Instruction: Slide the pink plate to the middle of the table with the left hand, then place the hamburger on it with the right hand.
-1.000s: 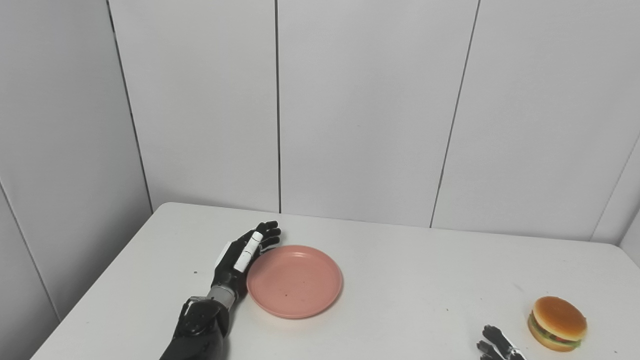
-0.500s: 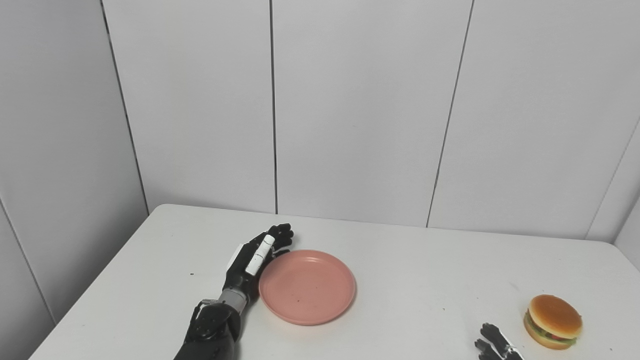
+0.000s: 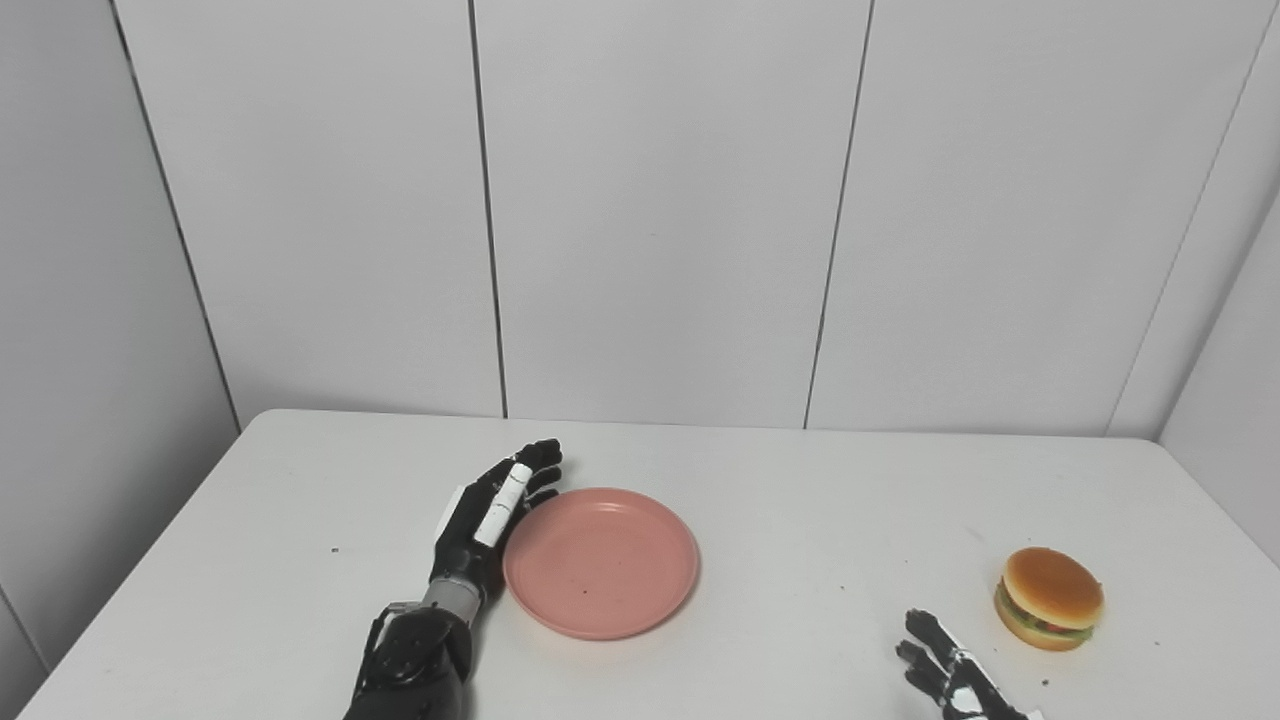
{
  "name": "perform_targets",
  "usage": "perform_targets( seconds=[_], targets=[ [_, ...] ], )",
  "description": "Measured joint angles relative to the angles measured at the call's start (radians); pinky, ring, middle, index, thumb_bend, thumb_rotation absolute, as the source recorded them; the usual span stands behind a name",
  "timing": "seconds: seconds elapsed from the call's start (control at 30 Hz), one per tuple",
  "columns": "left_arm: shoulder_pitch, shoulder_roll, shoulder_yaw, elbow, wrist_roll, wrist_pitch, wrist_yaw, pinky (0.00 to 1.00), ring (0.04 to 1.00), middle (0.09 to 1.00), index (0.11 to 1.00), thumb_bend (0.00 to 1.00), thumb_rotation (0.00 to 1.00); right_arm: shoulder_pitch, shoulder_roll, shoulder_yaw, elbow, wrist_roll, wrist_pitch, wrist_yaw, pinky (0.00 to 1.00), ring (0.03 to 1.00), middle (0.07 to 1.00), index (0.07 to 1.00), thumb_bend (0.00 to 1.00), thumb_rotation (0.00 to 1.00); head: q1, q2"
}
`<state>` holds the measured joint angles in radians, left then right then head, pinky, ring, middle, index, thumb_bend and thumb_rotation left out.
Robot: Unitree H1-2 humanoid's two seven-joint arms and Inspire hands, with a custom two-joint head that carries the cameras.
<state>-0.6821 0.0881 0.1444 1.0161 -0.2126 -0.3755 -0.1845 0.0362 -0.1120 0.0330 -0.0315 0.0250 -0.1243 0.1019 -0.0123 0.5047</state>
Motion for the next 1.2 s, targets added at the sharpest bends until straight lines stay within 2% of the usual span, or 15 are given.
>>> perform_targets(
  seconds=[0.17,0.37,0.5,0.67,0.77,1.0,1.03,1.13,1.2],
  targets=[
    [0.012,-0.017,0.001,-0.034,-0.001,0.018,0.010,0.83,0.847,0.822,0.694,0.92,0.71,0.000,0.008,0.014,-0.011,-0.011,0.011,-0.006,0.87,0.862,0.902,0.849,0.81,1.00,-0.050,0.020],
    [0.026,-0.054,0.009,-0.074,-0.004,0.042,0.014,0.82,0.840,0.826,0.682,0.86,0.71,-0.002,0.025,0.026,-0.012,-0.040,0.019,-0.016,0.86,0.861,0.902,0.870,0.83,1.00,-0.096,0.035],
    [0.041,-0.075,0.008,-0.107,-0.004,0.053,0.022,0.83,0.849,0.838,0.687,0.89,0.72,-0.003,0.033,0.033,-0.016,-0.054,0.028,-0.029,0.86,0.871,0.912,0.876,0.85,1.00,-0.126,0.046],
    [0.046,-0.079,0.000,-0.119,-0.003,0.071,0.022,0.84,0.857,0.841,0.689,0.90,0.74,-0.004,0.036,0.042,-0.021,-0.081,0.032,-0.038,0.82,0.859,0.910,0.878,0.82,1.00,-0.163,0.058],
    [0.047,-0.083,-0.001,-0.120,-0.003,0.075,0.022,0.84,0.858,0.841,0.691,0.90,0.73,-0.004,0.036,0.056,-0.021,-0.128,0.029,-0.055,0.77,0.841,0.896,0.871,0.75,1.00,-0.170,0.058],
    [0.045,-0.085,-0.006,-0.111,-0.003,0.071,0.017,0.82,0.845,0.830,0.675,0.91,0.75,-0.004,0.036,0.069,-0.021,-0.211,0.015,-0.096,0.72,0.830,0.855,0.854,0.70,1.00,-0.201,0.044],
    [0.041,-0.085,-0.007,-0.103,-0.003,0.068,0.012,0.82,0.845,0.834,0.681,0.91,0.75,-0.004,0.037,0.070,-0.022,-0.227,0.014,-0.104,0.71,0.826,0.848,0.852,0.70,1.00,-0.216,0.023],
    [0.034,-0.085,-0.008,-0.086,-0.003,0.060,0.005,0.82,0.848,0.842,0.698,0.89,0.76,-0.004,0.038,0.074,-0.026,-0.282,0.010,-0.134,0.68,0.775,0.797,0.833,0.69,1.00,-0.227,0.006],
    [0.026,-0.084,-0.008,-0.067,-0.003,0.052,0.003,0.84,0.851,0.839,0.696,0.89,0.74,-0.004,0.038,0.075,-0.034,-0.319,0.008,-0.154,0.68,0.770,0.808,0.833,0.72,1.00,-0.232,-0.001]
  ],
)
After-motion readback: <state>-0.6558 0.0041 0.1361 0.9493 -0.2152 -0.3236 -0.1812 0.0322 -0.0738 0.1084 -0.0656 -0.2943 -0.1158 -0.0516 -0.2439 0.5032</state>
